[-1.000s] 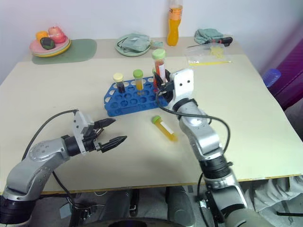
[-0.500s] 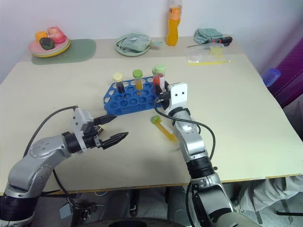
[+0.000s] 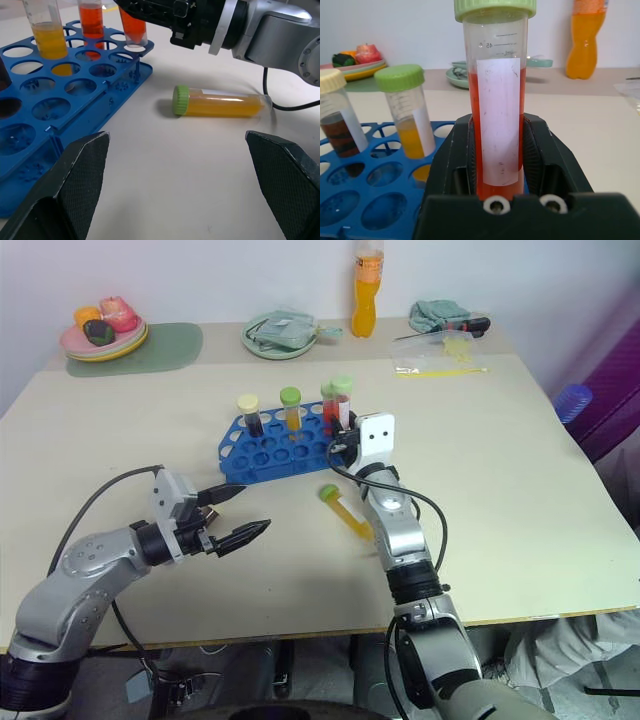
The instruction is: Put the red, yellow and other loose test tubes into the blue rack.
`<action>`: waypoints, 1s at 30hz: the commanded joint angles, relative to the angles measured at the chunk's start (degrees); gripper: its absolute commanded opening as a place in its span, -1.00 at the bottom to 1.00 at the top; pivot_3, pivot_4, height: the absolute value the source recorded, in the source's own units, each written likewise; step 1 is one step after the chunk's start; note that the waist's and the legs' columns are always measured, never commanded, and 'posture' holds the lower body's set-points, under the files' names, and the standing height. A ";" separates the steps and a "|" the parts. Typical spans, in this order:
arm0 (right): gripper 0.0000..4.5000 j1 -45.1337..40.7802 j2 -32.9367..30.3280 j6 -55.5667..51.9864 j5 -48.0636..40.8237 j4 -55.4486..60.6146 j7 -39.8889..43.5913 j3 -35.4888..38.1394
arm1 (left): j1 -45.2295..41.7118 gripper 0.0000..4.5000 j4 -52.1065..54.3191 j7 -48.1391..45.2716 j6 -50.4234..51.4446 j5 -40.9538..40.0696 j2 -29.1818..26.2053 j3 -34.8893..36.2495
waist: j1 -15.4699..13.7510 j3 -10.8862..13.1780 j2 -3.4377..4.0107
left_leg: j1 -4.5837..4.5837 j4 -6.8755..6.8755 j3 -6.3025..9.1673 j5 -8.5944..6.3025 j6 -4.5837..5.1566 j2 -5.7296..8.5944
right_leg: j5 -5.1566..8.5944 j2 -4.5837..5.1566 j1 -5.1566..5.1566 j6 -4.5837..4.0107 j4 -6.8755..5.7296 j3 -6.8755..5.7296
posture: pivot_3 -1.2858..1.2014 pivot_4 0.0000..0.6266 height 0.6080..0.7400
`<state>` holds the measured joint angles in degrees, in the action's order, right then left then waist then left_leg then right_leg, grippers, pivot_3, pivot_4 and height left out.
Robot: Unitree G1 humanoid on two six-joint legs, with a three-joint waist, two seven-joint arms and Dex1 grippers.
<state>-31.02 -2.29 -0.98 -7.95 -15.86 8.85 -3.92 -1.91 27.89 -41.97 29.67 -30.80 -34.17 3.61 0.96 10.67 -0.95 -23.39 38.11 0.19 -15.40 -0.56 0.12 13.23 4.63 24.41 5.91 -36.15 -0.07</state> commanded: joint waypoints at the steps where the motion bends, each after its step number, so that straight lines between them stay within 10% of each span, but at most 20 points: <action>1: -0.66 -0.58 0.88 1.47 0.04 0.95 0.96 0.36 | -0.32 1.00 2.11 0.02 -0.31 -0.96 -0.27 1.05 | 0.00 0.00 0.00 | 0.00 0.00 0.00 0.00 0.00 0.00 | 0.00 0.00 0.00 0.00 0.00 0.00 | 0.03 -0.52 1.00; 21: -0.66 -1.94 2.41 5.75 1.13 -5.48 1.11 1.84 | -1.09 1.00 1.91 0.25 -0.08 -1.30 -0.06 0.47 | 0.15 0.00 0.01 | 0.04 -0.01 0.01 0.02 -0.03 0.00 | -0.01 0.00 -0.01 -0.01 -0.03 0.00 | 0.03 -0.52 1.00; 28: 0.87 -1.28 2.42 5.86 1.13 -4.26 1.38 2.52 | -0.97 1.00 1.89 0.46 -0.21 -1.30 0.02 0.36 | 0.09 0.01 0.03 | 0.04 -0.02 0.01 0.02 -0.03 -0.01 | -0.01 0.00 -0.01 -0.01 -0.03 0.00 | 0.03 -0.52 1.00; 30: 0.97 -1.25 2.25 5.47 1.35 -3.15 0.92 2.68 | -1.00 1.00 1.94 0.54 -0.25 -1.25 0.12 0.21 | 0.05 0.01 0.03 | 0.04 -0.02 0.01 0.02 -0.03 -0.01 | -0.01 0.01 -0.01 -0.01 -0.03 0.00 | 0.03 -0.52 1.00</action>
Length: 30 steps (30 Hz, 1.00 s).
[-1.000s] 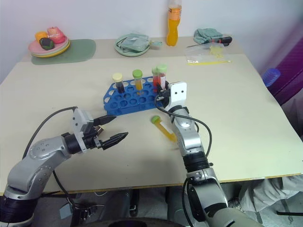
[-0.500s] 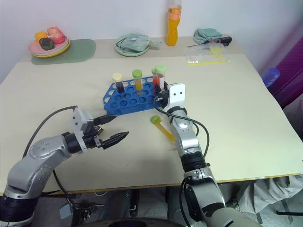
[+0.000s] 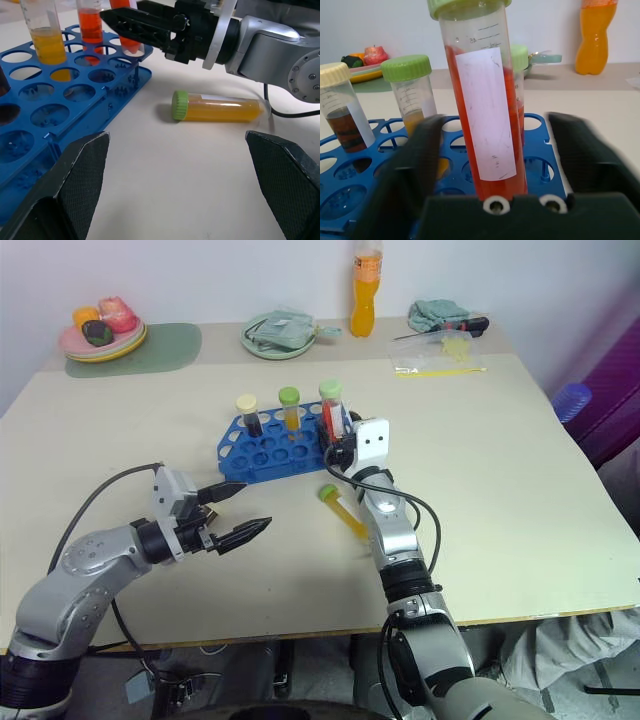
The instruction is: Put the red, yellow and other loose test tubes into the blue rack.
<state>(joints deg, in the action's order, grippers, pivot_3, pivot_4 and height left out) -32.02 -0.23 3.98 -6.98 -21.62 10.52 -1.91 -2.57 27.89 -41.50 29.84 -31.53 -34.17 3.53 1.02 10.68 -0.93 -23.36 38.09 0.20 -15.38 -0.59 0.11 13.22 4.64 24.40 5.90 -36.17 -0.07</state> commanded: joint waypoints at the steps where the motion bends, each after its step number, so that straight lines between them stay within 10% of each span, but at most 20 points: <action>1: 0.97 0.00 -0.15 0.05 0.17 4.19 -0.28 0.56 | -0.32 1.00 1.98 0.11 -0.45 -0.52 0.15 0.28 | -0.01 0.00 0.00 | 0.00 0.00 0.00 0.00 0.00 0.00 | 0.00 0.00 0.00 0.00 0.00 0.00 | 0.03 -0.52 1.00; 27: 0.97 -8.12 -6.47 -42.56 -10.09 21.46 2.98 4.74 | -0.33 1.00 1.15 -0.08 -1.20 -0.04 0.69 -0.30 | -0.19 0.04 0.06 | -0.02 -0.01 -0.01 0.00 0.00 0.04 | 0.00 0.01 0.00 0.00 0.02 -0.01 | 0.03 -0.52 1.00; 30: 0.57 -8.54 -6.64 -42.94 -9.72 21.02 3.02 4.61 | 0.16 1.00 1.38 0.07 -1.37 0.03 0.63 -0.04 | -0.14 0.04 0.06 | -0.02 -0.01 0.00 0.00 0.01 0.04 | 0.00 -0.01 0.01 0.00 0.02 -0.02 | 0.03 -0.52 1.00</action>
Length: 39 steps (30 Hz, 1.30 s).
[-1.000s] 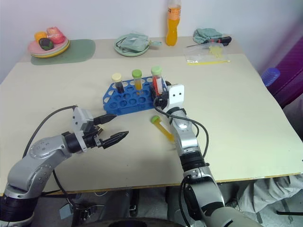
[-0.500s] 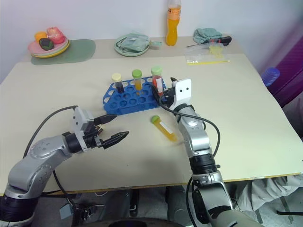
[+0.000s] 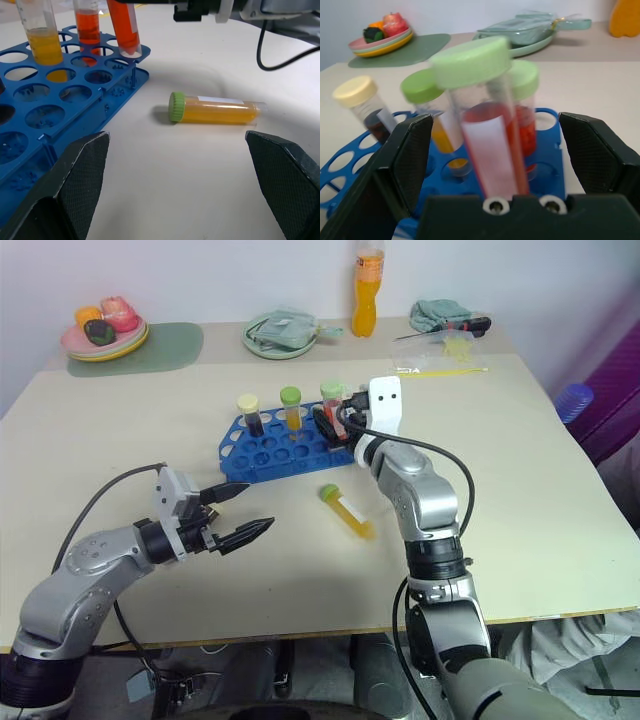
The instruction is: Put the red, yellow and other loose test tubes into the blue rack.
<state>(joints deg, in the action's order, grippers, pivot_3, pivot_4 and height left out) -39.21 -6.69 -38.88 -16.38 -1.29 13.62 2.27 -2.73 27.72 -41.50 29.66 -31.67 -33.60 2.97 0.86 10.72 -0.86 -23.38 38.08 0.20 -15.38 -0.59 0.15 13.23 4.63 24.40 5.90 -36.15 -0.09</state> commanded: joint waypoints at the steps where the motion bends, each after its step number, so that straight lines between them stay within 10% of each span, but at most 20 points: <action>1: 0.34 -1.39 -0.19 -0.16 -0.27 0.66 -0.10 0.43 | 0.43 1.00 1.61 0.10 -1.22 0.17 0.05 0.55 | 0.05 0.00 0.00 | 0.00 0.00 0.00 0.00 0.00 0.00 | 0.00 0.00 0.00 0.00 0.00 0.00 | 0.03 -0.52 1.00; 4: -0.33 -1.23 -0.18 -0.73 -0.33 1.23 0.07 0.15 | 0.52 1.00 1.71 0.32 -1.27 0.18 0.11 0.57 | 0.02 0.00 0.00 | 0.00 0.00 0.00 0.00 0.00 0.00 | 0.00 0.00 0.00 0.00 0.00 0.00 | 0.03 -0.52 1.00; 29: -0.33 10.31 1.75 27.77 9.03 -0.96 2.37 -6.84 | -0.21 1.00 1.27 -0.02 -1.30 0.32 -0.62 0.99 | 0.13 0.01 0.01 | 0.00 -0.03 0.00 0.00 0.00 -0.01 | 0.00 -0.02 0.01 0.00 0.02 0.00 | 0.03 -0.52 1.00; 36: 0.99 9.94 -1.72 19.73 9.36 3.71 3.89 -6.47 | 0.25 1.00 1.65 -0.03 -0.99 -0.14 -1.03 1.82 | -0.05 0.01 0.01 | 0.00 -0.03 0.00 0.00 0.00 -0.02 | 0.00 0.00 0.01 0.00 0.02 0.00 | 0.03 -0.52 1.00; 39: 0.99 10.39 -6.16 9.96 6.90 10.08 6.48 -5.35 | 0.57 1.00 1.53 -0.06 -1.08 -0.11 -1.32 2.10 | -0.15 0.01 0.02 | 0.00 -0.02 0.01 0.00 0.00 -0.04 | 0.00 0.02 0.01 -0.01 0.02 0.00 | 0.03 -0.52 1.00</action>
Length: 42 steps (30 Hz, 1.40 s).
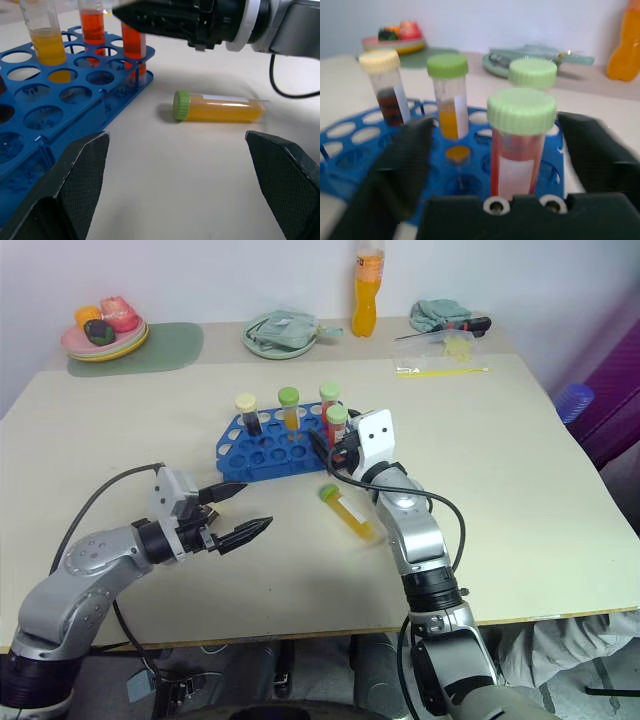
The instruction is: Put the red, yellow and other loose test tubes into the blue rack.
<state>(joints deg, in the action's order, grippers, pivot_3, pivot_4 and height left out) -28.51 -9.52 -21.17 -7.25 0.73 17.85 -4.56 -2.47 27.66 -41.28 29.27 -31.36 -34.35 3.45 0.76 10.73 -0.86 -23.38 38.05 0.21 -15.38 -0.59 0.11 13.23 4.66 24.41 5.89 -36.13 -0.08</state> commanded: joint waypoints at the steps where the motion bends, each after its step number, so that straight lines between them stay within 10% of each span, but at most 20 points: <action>1: 0.99 0.42 -5.94 -11.78 -3.44 11.32 4.23 1.54 | 0.37 1.00 1.46 -0.31 -0.74 -0.41 -0.73 1.90 | -0.14 0.01 0.01 | -0.01 0.00 0.01 0.00 0.00 -0.01 | 0.00 0.00 0.00 0.00 0.00 0.00 | 0.03 -0.52 1.00; 8: 0.99 -2.08 -26.02 -47.73 -19.59 31.73 16.58 5.09 | 1.11 1.00 -2.05 -4.64 -2.03 0.30 -5.60 5.38 | -0.09 0.09 0.14 | -0.02 0.01 0.01 0.00 0.01 -0.03 | 0.10 0.02 0.01 -0.16 0.00 -0.01 | 0.03 -0.52 1.00; 12: 0.99 -12.35 -23.60 -70.11 -28.09 31.95 14.60 5.14 | 0.48 1.00 -5.58 -8.56 -3.74 0.90 -8.42 5.23 | 0.46 0.10 0.17 | 0.05 0.01 -0.03 -0.01 0.02 -0.16 | 0.12 -0.09 0.03 -0.26 0.03 -0.01 | 0.03 -0.52 1.00; 32: 0.99 -29.31 -24.06 -71.33 -71.04 -7.05 -40.01 -15.58 | 5.26 1.00 -1.11 -11.29 -5.40 2.95 -8.70 2.98 | 0.10 0.11 0.12 | -0.15 0.00 -0.09 -0.05 0.09 0.03 | 0.17 0.29 0.08 -0.40 0.11 -0.06 | 0.03 -0.52 1.00; 42: -0.67 -30.80 -21.65 -71.33 -81.12 -10.11 -53.18 -13.84 | 5.77 1.00 0.15 -10.58 -4.43 2.35 -8.42 3.16 | 0.12 0.11 0.12 | -0.15 0.00 -0.09 -0.05 0.10 0.01 | 0.07 0.20 0.08 -0.22 0.11 -0.07 | 0.03 -0.52 1.00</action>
<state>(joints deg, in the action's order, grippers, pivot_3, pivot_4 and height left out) -57.68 -31.56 -92.16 -86.15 -11.17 -33.92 -20.29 3.77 26.05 -52.05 24.83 -28.15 -42.76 5.92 0.88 10.84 -0.73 -23.53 38.05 0.12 -15.43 -0.49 0.10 13.30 4.83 24.49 5.67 -36.01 -0.15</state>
